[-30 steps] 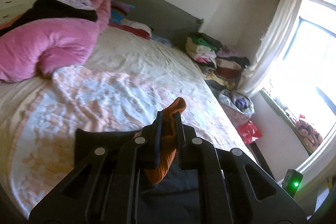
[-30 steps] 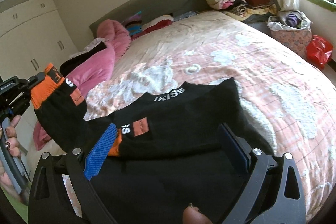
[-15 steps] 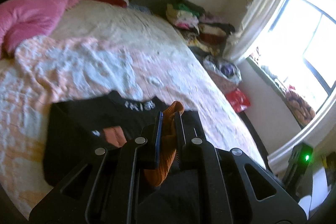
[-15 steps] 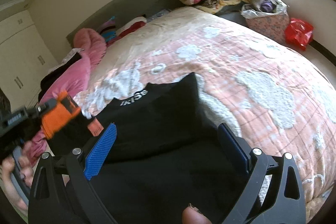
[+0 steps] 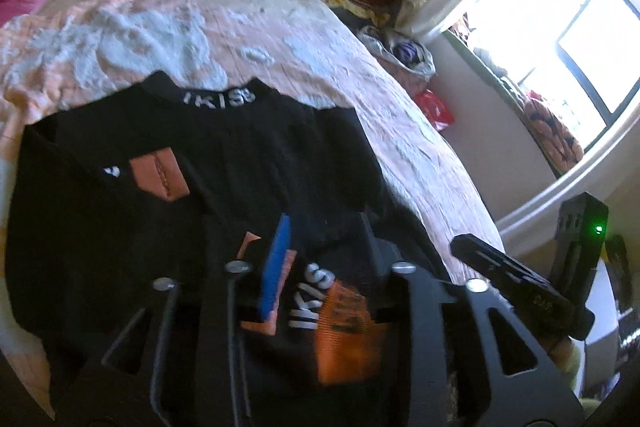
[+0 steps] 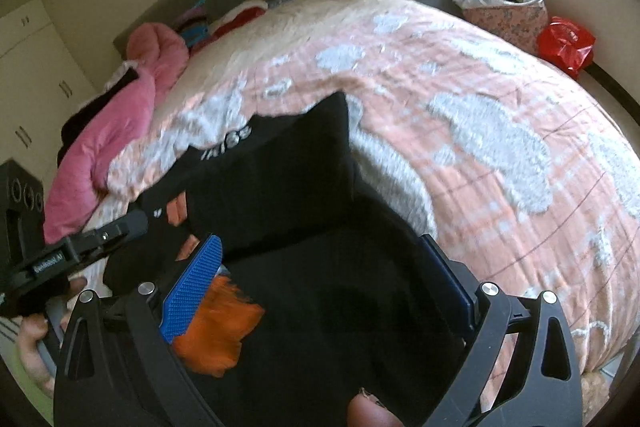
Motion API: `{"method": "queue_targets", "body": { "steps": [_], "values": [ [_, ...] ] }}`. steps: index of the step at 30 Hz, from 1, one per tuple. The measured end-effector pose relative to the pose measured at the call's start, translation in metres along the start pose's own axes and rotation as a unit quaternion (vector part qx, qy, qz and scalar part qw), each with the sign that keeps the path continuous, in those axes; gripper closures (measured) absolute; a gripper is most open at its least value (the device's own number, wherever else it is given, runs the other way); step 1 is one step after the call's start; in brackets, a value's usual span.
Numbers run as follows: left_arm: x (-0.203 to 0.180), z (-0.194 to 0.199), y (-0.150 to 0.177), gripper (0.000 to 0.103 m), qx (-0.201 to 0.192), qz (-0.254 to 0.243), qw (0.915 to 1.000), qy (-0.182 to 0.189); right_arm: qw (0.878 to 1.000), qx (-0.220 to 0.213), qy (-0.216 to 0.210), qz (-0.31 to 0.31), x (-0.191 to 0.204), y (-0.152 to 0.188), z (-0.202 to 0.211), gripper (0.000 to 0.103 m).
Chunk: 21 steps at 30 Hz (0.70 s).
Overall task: Fold small clothes
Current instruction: 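Lift and carry the held cuff across the shirt toward the right gripper, then grasp the orange cuff with the right gripper while the left gripper releases it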
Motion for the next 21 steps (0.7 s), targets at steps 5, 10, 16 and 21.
{"method": "queue_targets", "body": {
  "steps": [5, 10, 16, 21],
  "values": [
    [0.012, 0.008, -0.007, 0.044, -0.003, -0.023, 0.9987, -0.046, 0.998, 0.046, -0.033, 0.021, 0.023, 0.018, -0.019, 0.007],
    [0.029, 0.023, -0.017, 0.019, -0.023, -0.055, 0.9913, -0.117, 0.994, 0.085, -0.041, 0.046, 0.052, 0.039, -0.042, 0.020],
    [0.060, 0.042, -0.030, 0.010, -0.057, -0.032, 0.9875, -0.143, 0.993, 0.089, -0.019, 0.075, 0.075, 0.052, -0.058, 0.069],
    [0.093, 0.057, -0.041, 0.010, -0.077, 0.009, 0.9857, -0.149, 0.991, 0.052, -0.030, 0.123, 0.094, 0.039, -0.052, 0.092]
  ]
}}
Point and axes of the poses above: each gripper's, at about its wrist camera, not at the fingertips, and z roughly against the way its jaws point, x to its left, y to its underside, the point moved 3 cm from there along -z, roughly the way its jaws point, and after that the axes turned 3 degrees about z, right-handed, at the moved point
